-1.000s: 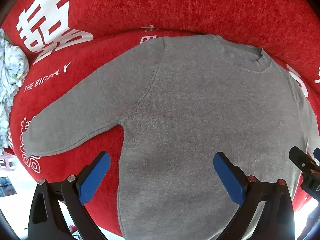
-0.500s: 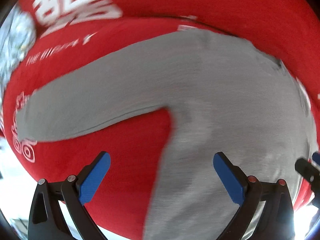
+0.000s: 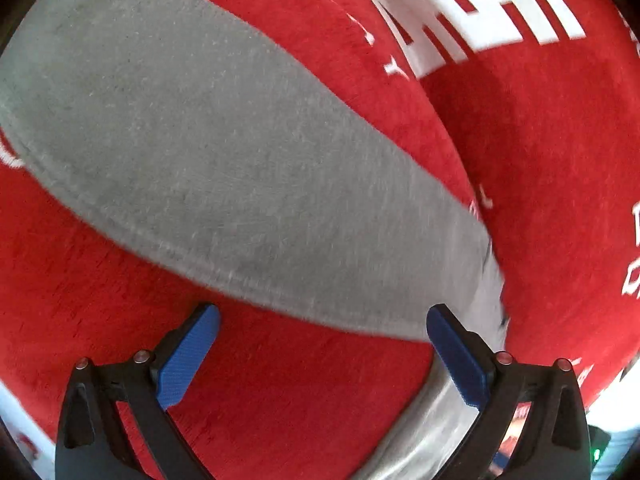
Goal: Fold small clothes
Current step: 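Grasp the sweater sleeve with the left tool and fold it across the body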
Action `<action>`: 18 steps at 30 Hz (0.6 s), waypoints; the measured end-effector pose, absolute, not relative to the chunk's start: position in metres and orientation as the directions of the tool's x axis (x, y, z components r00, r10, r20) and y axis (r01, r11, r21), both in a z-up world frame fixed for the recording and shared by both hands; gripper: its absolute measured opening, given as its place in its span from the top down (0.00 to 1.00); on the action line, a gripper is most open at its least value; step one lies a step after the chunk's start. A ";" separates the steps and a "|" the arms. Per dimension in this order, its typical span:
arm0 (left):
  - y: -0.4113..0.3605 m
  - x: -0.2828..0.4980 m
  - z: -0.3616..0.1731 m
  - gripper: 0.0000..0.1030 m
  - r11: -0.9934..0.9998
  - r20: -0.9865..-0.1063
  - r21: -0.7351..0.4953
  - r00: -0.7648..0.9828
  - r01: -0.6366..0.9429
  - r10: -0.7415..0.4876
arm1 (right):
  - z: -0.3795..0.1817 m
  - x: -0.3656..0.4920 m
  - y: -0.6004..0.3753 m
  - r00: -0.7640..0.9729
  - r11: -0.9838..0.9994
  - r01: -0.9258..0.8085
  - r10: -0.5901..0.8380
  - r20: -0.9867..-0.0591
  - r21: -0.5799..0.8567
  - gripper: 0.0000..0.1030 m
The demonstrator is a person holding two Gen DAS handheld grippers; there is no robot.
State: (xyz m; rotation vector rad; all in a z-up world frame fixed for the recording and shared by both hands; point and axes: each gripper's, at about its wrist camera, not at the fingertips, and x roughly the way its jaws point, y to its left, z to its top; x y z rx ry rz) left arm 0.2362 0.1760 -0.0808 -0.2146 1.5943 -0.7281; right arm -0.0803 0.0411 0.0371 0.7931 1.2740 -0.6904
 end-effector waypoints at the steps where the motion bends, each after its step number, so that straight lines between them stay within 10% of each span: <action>1: 0.176 0.244 -0.082 0.00 0.764 -0.812 -0.583 -0.174 0.276 -0.557 | 0.037 -0.078 0.042 0.170 0.568 0.813 -0.021 -0.985 0.128 0.00; 10: 0.206 0.296 -0.057 0.07 0.764 -0.776 -0.618 0.015 0.187 -0.631 | 0.032 -0.070 0.050 0.176 0.568 0.810 0.003 -0.984 0.146 0.00; 13: 0.206 0.301 -0.054 0.37 0.809 -0.827 -0.535 0.045 0.243 -0.560 | 0.032 -0.072 0.051 0.180 0.562 0.813 0.001 -0.984 0.150 0.00; 15: 0.206 0.301 -0.055 0.86 0.829 -0.854 -0.487 0.049 0.275 -0.518 | 0.033 -0.075 0.051 0.183 0.556 0.818 -0.001 -0.983 0.151 0.00; 18: 0.208 0.298 -0.060 0.90 0.821 -0.849 -0.497 0.040 0.281 -0.527 | 0.036 -0.082 0.051 0.201 0.543 0.823 0.002 -0.980 0.170 0.00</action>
